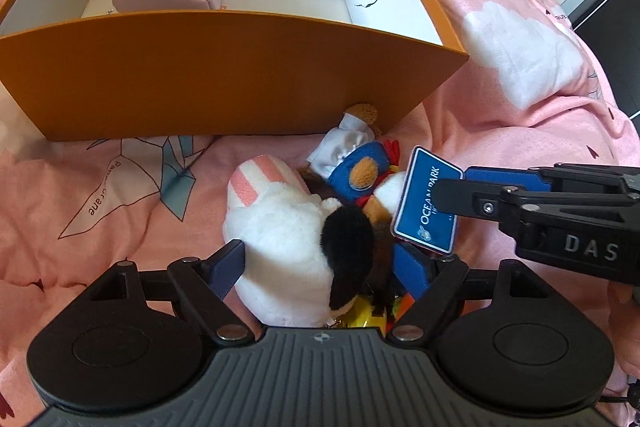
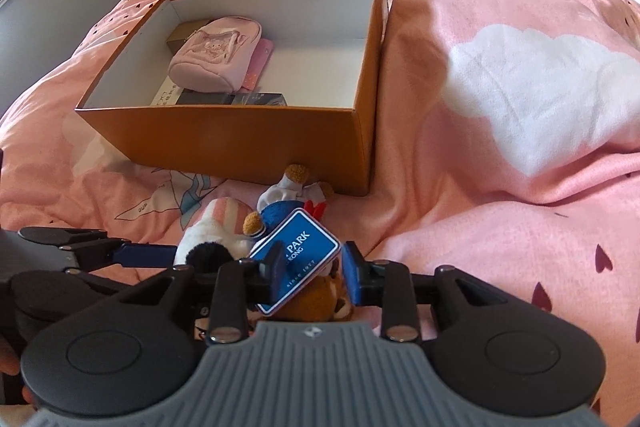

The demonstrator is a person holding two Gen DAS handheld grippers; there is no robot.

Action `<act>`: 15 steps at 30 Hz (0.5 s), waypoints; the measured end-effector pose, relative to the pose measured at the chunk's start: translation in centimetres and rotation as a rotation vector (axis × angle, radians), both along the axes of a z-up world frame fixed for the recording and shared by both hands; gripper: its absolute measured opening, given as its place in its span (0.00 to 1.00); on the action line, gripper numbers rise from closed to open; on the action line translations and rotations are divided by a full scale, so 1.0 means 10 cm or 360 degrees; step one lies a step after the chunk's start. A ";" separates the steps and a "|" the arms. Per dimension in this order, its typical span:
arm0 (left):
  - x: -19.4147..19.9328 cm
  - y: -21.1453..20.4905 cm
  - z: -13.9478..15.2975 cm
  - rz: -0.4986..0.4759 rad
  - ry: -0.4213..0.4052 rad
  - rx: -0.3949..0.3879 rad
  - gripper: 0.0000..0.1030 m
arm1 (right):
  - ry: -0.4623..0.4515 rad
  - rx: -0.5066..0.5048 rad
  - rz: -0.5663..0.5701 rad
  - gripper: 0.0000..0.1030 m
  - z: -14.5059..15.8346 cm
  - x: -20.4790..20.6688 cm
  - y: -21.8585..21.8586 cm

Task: Organize objects
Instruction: 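Lift both plush toys off the bed with both grippers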

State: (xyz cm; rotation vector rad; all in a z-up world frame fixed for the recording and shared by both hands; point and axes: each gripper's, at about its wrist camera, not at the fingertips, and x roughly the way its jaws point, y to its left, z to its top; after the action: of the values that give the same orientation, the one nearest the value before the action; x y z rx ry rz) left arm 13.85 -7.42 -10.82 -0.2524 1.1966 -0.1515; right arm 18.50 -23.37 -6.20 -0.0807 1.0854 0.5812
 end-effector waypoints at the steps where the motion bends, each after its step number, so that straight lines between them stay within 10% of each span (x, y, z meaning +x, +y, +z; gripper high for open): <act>1: 0.00 0.02 -0.02 0.0022 0.0006 0.0017 0.89 | 0.0003 0.0009 0.0018 0.35 0.00 -0.01 0.00; 5: -0.05 0.20 -0.05 0.0145 0.0034 0.0025 0.71 | 0.0011 0.0019 0.0113 0.45 0.02 -0.06 0.05; 15: -0.11 0.36 -0.11 0.0206 0.0077 -0.0073 0.73 | -0.0051 -0.0224 0.0361 0.63 -0.18 -0.18 0.38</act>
State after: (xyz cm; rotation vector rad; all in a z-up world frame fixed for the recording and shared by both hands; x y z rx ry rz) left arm 12.72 -3.82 -11.94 -0.3745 1.2217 -0.0599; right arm 16.66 -19.58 -8.01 -0.3385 1.0923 0.7034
